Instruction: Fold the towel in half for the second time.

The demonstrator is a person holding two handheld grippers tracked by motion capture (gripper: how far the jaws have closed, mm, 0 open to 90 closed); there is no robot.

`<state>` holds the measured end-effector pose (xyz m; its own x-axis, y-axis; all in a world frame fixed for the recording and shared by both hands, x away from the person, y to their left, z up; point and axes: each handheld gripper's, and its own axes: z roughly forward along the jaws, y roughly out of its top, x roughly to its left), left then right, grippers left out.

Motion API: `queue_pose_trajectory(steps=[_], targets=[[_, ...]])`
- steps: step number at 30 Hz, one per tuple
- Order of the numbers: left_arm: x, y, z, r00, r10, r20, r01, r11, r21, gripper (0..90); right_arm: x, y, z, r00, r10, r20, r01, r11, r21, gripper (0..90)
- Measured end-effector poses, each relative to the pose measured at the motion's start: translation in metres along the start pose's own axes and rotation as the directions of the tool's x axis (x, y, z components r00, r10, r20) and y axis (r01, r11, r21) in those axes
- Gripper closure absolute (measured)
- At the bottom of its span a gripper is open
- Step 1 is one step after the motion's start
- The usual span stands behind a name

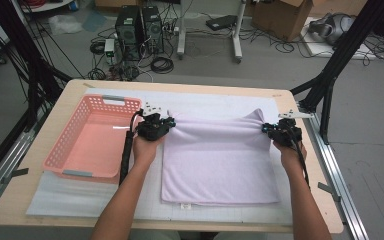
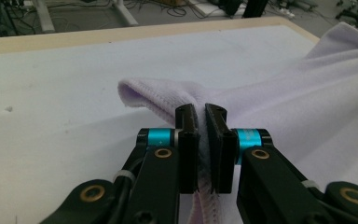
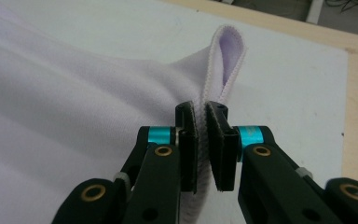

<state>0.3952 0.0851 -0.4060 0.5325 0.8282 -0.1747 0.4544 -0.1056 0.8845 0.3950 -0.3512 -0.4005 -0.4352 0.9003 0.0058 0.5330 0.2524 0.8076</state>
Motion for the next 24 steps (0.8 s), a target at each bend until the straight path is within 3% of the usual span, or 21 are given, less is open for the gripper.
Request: queue_pose_trajectory(steps=[5,6,10,16,17,19,24], targets=[[-0.003,-0.01,-0.011,0.9997,-0.017,0.018,0.017,0.9998,0.009,83.6,0.005,-0.007,-0.012,0.9994,-0.03,-0.017,0.03,0.999,-0.019,82.6],[-0.005,-0.011,-0.013,0.9998,-0.004,0.02,0.004,0.9996,0.027,83.6,0.006,-0.012,-0.016,0.9994,-0.025,-0.025,0.024,0.999,-0.025,82.5],[-0.015,-0.02,-0.025,0.999,0.019,0.04,-0.019,0.9998,0.006,83.6,0.011,-0.024,-0.024,0.9989,-0.031,-0.035,0.03,0.999,-0.023,82.5],[-0.021,-0.033,-0.035,0.9974,0.023,0.068,-0.024,0.9996,0.016,83.6,0.015,-0.046,-0.039,0.9981,-0.015,-0.06,0.013,0.999,-0.041,82.4],[-0.026,-0.039,-0.038,0.9958,0.068,0.061,-0.07,0.9971,0.032,83.5,0.017,-0.05,-0.04,0.9978,-0.013,-0.064,0.01,0.999,-0.04,82.4],[-0.03,-0.046,-0.04,0.9935,0.09,0.07,-0.093,0.9947,0.043,83.4,0.018,-0.057,-0.043,0.9975,-0.006,-0.071,0.004,0.999,-0.041,82.4],[-0.028,-0.06,-0.041,0.994,0.074,0.081,-0.078,0.9954,0.055,83.3,0.021,-0.067,-0.047,0.9965,0.006,-0.084,-0.008,1.0,-0.028,82.1]])
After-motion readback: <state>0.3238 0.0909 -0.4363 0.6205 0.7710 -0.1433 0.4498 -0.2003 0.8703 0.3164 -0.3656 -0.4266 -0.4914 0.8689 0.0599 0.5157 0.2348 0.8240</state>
